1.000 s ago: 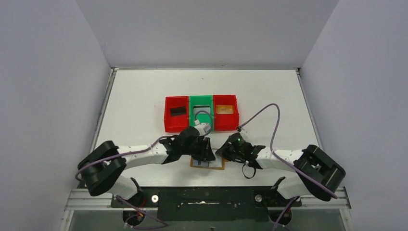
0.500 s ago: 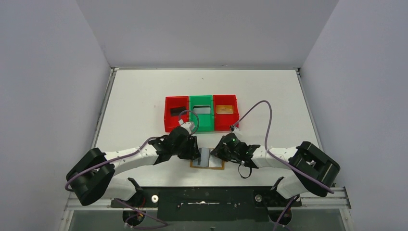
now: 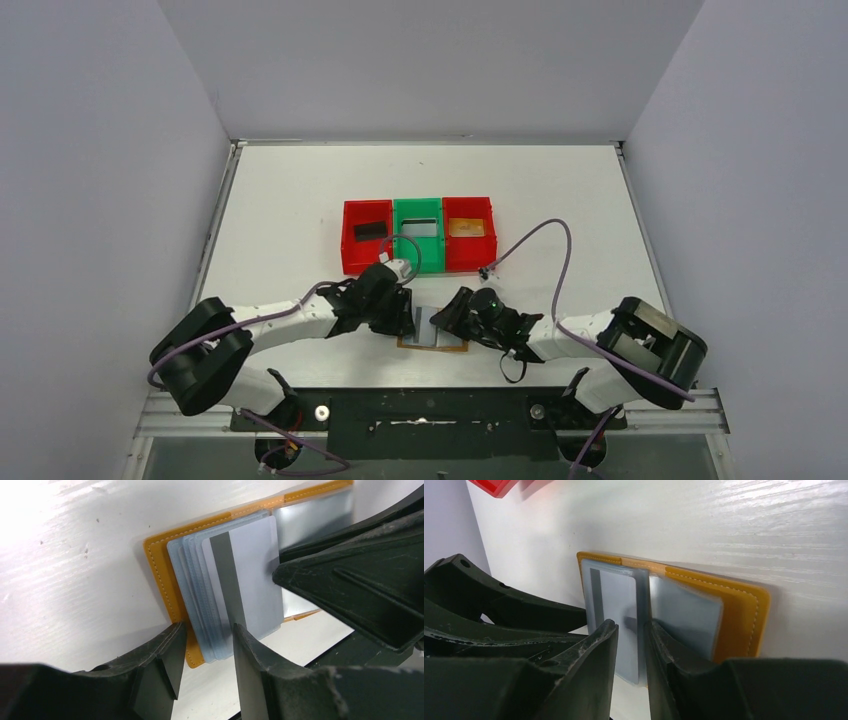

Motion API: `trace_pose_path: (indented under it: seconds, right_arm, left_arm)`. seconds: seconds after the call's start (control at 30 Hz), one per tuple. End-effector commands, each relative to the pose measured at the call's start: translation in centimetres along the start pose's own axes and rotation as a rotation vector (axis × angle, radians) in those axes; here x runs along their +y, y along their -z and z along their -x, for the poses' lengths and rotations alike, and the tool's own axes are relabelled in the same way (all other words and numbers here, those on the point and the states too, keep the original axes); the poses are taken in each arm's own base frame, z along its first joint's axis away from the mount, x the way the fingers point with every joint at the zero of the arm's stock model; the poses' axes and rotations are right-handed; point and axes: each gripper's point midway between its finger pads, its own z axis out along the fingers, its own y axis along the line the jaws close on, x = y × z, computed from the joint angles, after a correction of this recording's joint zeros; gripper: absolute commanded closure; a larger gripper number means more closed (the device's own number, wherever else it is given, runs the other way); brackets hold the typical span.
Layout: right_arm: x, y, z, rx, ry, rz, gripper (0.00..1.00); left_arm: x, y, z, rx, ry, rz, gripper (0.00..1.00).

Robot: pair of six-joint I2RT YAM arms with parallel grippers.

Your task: Take the credit cards out of the card holder

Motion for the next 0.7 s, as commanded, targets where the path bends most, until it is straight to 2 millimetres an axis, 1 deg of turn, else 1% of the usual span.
trace_pose_path:
  seconds: [0.0, 0.07, 0.13, 0.17, 0.33, 0.37, 0.5, 0.6, 0.67]
  right_arm:
    - [1.2, -0.5, -0.1, -0.003, -0.029, 0.068, 0.74]
    - [1.2, -0.8, -0.3, 0.001, -0.033, 0.075, 0.77]
    - [1.2, -0.9, -0.5, 0.013, -0.041, 0.078, 0.84]
    - [1.1, -0.9, -0.5, 0.012, -0.044, 0.073, 0.86]
    - [0.8, -0.4, 0.0, -0.016, -0.058, 0.070, 0.91]
    - [0.8, -0.2, 0.1, -0.017, -0.059, 0.072, 0.92]
    - [0.4, 0.4, 0.2, -0.019, -0.055, 0.081, 1.00]
    - [-0.1, 1.0, 0.3, -0.021, -0.060, 0.086, 1.00]
    - [0.1, 1.3, 0.5, -0.023, -0.054, 0.103, 1.00]
  left_arm:
    - [0.8, -0.8, -1.2, 0.062, -0.009, 0.055, 0.62]
    - [1.3, -0.9, -1.7, 0.076, 0.003, 0.081, 0.66]
    - [1.7, -0.9, -2.0, 0.084, 0.014, 0.103, 0.68]
    - [1.8, -0.8, -2.2, 0.090, 0.014, 0.114, 0.69]
    - [2.5, -0.6, -2.4, 0.090, 0.013, 0.149, 0.72]
    - [2.7, -0.6, -2.3, 0.084, 0.013, 0.162, 0.73]
    - [3.7, 0.0, -1.6, 0.044, 0.009, 0.221, 0.76]
    - [3.5, 0.4, -1.0, 0.016, 0.002, 0.211, 0.76]
    - [3.4, 0.4, -0.9, 0.013, 0.002, 0.210, 0.77]
